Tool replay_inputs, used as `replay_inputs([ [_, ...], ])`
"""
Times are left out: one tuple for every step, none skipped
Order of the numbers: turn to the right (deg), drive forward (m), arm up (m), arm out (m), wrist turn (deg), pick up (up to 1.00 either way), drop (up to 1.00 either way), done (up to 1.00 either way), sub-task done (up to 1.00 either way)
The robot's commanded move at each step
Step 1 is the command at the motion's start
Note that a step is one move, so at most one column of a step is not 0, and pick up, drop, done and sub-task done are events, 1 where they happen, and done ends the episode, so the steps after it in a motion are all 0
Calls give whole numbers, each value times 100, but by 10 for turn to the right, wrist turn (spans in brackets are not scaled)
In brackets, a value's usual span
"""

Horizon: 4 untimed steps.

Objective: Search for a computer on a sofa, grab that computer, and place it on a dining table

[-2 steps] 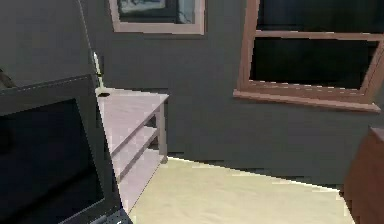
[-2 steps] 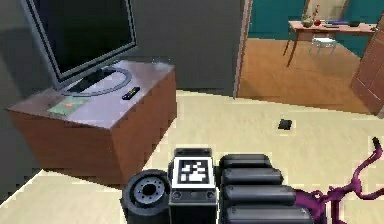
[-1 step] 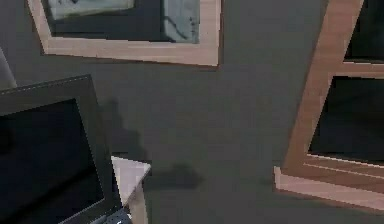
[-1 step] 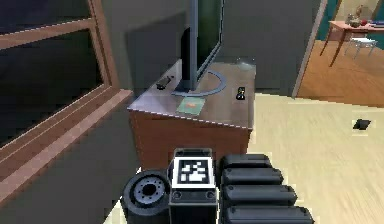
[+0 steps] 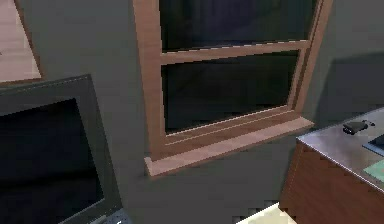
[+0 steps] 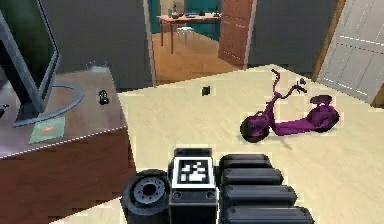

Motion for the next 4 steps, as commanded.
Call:
replay_inputs([
  [30, 0, 0, 0, 0, 0, 0, 0, 0],
  [-450, 0, 0, 0, 0, 0, 0, 0, 0],
  [-150, 0, 0, 0, 0, 0, 0, 0, 0],
  [450, 0, 0, 0, 0, 0, 0, 0, 0],
])
